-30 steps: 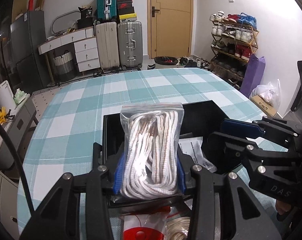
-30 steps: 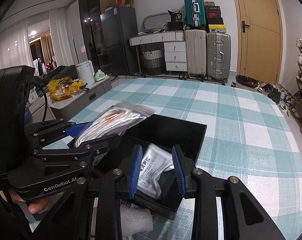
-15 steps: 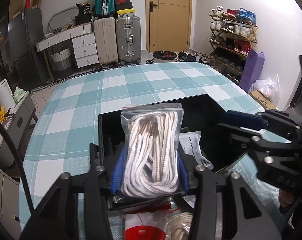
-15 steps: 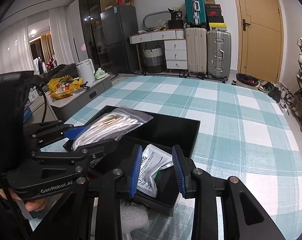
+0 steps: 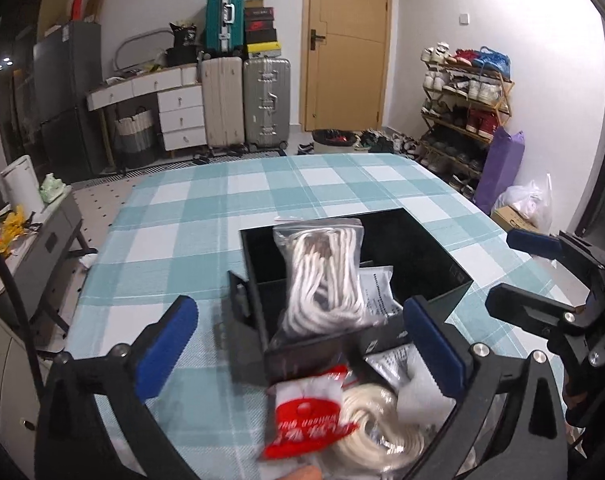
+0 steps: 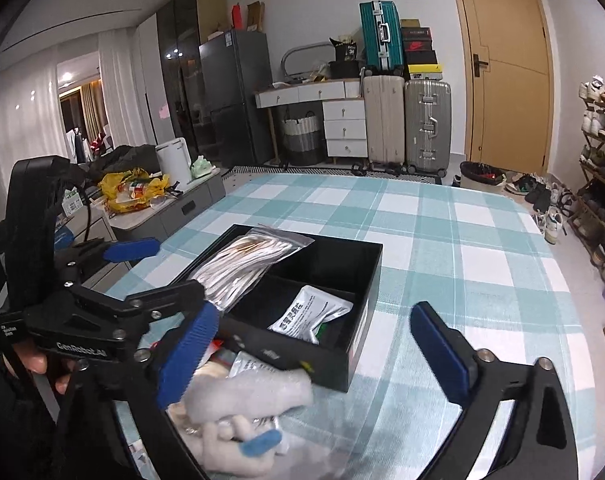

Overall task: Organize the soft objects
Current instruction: 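Move the right gripper to the white plush toy and grasp it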

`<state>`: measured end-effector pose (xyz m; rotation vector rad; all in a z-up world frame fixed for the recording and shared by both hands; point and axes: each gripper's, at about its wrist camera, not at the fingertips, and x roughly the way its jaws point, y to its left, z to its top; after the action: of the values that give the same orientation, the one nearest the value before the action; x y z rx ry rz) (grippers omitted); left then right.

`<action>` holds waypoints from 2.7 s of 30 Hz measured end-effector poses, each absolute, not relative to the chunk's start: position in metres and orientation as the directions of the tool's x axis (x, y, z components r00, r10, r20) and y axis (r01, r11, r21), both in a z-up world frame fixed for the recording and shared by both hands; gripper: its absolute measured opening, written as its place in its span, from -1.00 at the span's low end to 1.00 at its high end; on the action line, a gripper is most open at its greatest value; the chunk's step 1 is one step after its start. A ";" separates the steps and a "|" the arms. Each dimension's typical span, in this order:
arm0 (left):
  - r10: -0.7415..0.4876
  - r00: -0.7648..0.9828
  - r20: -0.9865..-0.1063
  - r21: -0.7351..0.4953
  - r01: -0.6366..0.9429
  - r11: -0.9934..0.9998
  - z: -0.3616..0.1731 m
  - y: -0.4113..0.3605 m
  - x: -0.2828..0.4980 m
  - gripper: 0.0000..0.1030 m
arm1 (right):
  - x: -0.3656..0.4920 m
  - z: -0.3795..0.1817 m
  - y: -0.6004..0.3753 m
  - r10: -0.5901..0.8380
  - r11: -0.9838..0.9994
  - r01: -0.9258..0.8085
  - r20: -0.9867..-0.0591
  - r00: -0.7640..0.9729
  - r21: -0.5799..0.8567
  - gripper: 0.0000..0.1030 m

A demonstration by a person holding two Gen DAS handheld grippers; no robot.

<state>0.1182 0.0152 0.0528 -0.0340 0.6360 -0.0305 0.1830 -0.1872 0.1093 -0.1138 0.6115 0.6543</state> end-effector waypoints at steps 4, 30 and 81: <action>-0.021 0.812 -0.584 -0.029 0.006 1.000 0.055 0.020 0.099 1.00 | 0.169 0.109 -0.187 0.537 0.792 -0.603 -0.576 0.616 0.094 0.99; 0.023 0.801 -0.598 -0.043 -0.061 0.997 0.035 0.039 0.062 1.00 | 0.132 0.066 -0.190 0.568 0.759 -0.612 -0.685 0.457 0.222 0.99; 0.028 0.781 -0.624 -0.037 -0.066 0.997 0.024 0.040 0.069 1.00 | 0.144 0.041 -0.194 0.680 0.684 -0.587 -0.669 0.299 0.432 -0.26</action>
<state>0.0689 0.0404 0.0242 -0.0581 0.6728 0.0510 0.1436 -0.1939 0.0414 0.1122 0.9462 0.8434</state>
